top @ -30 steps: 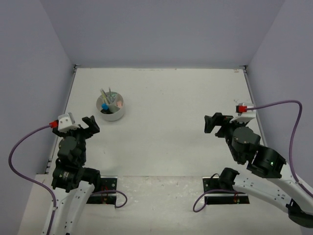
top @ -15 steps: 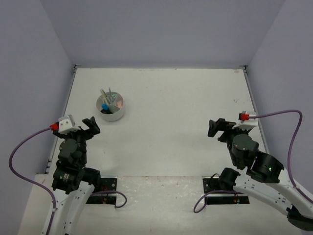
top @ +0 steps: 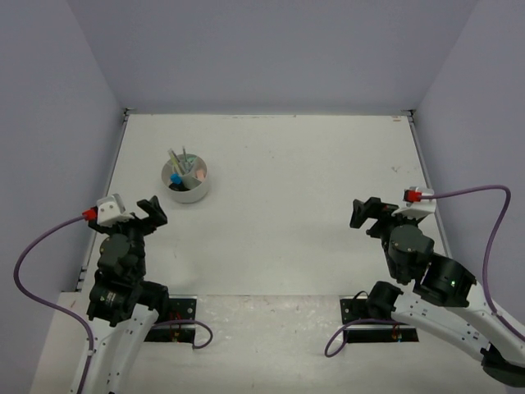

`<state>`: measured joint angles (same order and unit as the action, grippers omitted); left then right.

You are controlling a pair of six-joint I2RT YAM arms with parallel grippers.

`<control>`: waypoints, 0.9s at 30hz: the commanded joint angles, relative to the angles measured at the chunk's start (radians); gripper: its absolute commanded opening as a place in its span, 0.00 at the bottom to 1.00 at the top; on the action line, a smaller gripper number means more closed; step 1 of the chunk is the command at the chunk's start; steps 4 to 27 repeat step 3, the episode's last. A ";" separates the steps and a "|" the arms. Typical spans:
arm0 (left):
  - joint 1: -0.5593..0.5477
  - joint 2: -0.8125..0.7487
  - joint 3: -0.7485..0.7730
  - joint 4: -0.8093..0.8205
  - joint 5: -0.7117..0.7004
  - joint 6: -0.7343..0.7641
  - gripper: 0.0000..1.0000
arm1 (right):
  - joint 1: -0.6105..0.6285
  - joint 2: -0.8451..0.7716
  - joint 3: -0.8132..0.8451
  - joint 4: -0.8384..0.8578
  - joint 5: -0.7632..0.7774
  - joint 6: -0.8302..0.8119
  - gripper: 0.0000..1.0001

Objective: Sort the stationery into containers
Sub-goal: Reset both arms

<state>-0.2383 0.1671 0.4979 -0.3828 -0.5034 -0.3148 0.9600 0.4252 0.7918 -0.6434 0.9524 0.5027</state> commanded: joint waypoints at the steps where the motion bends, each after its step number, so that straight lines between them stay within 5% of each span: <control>1: -0.008 -0.012 -0.004 0.033 -0.018 -0.009 1.00 | -0.001 -0.008 -0.004 0.011 0.038 0.034 0.99; 27: -0.007 -0.015 -0.004 0.033 -0.016 -0.008 1.00 | 0.000 -0.009 -0.006 0.010 0.037 0.035 0.99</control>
